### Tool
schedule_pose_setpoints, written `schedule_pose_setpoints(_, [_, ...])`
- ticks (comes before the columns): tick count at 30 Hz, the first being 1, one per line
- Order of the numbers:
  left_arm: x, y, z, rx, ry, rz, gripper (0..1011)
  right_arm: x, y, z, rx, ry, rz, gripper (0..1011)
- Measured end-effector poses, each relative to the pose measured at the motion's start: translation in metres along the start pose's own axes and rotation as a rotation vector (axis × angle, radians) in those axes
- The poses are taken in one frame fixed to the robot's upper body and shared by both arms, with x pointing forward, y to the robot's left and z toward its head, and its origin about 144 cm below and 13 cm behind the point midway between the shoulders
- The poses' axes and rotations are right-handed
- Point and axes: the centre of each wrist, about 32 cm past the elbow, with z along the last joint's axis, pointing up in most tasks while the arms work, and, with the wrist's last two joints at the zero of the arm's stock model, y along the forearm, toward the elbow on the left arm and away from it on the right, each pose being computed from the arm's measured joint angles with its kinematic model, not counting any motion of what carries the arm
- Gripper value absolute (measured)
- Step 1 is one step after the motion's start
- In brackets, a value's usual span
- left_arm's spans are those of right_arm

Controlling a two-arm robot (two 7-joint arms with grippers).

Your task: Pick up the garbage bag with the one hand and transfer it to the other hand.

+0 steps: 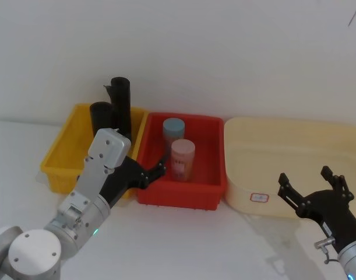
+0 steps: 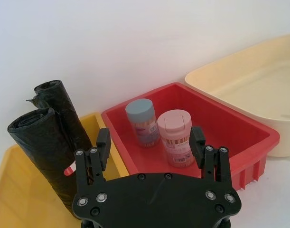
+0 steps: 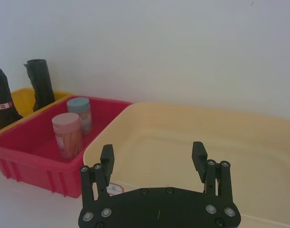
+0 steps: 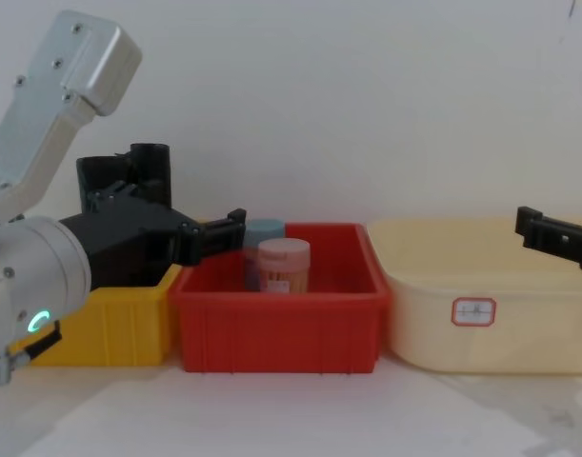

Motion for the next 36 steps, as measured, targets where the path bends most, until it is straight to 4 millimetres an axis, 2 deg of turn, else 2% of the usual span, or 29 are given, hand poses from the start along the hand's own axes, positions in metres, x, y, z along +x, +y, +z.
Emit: schedule_pose_setpoints(36, [0.0,0.0,0.0,0.0,0.0,0.0,1001,0.0,0.0,0.0,0.0,0.0,0.0,1001])
